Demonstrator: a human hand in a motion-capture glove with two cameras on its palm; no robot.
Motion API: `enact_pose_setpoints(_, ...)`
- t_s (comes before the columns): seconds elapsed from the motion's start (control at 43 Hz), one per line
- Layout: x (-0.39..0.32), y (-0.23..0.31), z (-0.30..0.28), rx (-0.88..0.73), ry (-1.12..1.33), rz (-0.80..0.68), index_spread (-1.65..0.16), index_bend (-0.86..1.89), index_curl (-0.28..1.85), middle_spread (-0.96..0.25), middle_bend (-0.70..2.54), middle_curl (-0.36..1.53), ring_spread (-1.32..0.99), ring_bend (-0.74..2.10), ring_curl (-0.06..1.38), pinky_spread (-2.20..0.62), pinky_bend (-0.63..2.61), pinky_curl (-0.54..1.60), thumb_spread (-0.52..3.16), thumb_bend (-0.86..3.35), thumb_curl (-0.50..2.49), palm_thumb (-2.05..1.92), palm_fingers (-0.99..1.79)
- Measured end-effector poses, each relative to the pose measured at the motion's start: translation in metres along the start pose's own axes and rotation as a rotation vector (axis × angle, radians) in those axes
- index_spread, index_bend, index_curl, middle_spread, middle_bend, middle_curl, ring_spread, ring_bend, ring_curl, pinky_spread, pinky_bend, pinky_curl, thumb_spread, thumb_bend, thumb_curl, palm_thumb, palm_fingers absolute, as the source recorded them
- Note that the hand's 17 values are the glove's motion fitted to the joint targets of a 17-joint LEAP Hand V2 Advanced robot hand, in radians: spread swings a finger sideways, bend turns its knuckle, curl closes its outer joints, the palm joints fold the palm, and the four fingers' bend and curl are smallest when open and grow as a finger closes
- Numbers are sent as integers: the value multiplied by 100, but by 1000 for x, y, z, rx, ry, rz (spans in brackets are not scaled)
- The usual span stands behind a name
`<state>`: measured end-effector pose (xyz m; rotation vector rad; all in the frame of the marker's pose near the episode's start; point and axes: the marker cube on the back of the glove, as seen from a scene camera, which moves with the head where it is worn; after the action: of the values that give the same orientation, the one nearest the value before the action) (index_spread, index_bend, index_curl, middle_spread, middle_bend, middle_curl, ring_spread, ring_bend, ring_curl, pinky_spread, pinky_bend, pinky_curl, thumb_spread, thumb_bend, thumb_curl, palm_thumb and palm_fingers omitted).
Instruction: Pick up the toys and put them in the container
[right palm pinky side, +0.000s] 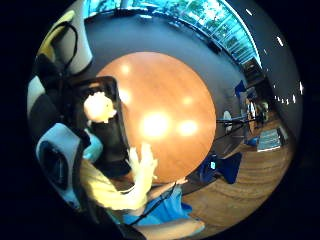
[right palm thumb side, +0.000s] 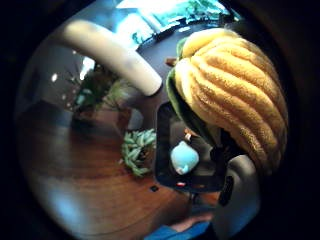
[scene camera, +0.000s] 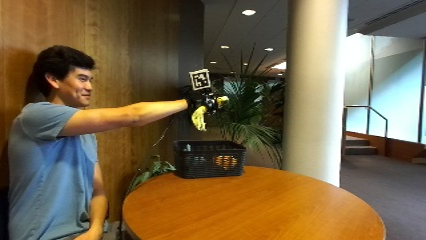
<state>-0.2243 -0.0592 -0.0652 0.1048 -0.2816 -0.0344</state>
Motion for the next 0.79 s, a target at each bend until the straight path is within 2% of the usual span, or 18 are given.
enact_pose_setpoints(0.116,-13,7,23,-23,54,-20,-31,-1,-4,-46,50,79,-35,143,49,-46,121,43,114,13,70,71,86)
enact_pose_setpoints(0.302,-31,12,50,-80,50,107,-30,-2,-4,-46,55,82,-34,147,50,-46,128,45,129,12,64,65,80)
enact_pose_setpoints(0.372,-47,10,53,-97,-56,129,-30,-2,-4,-46,58,83,-34,147,49,-45,129,45,133,10,62,62,76)
enact_pose_setpoints(0.511,-38,25,61,-176,-8,-81,-30,5,-1,-42,53,83,-34,141,48,-43,132,44,139,4,55,51,63)
enact_pose_setpoints(0.604,-30,26,60,-217,14,-78,-29,19,6,-28,33,79,-26,122,45,-31,132,47,134,-7,47,30,18)
enact_pose_setpoints(0.79,1,21,46,-230,97,-46,-29,24,14,-7,15,68,-9,89,32,-12,137,43,125,-6,40,11,-8)
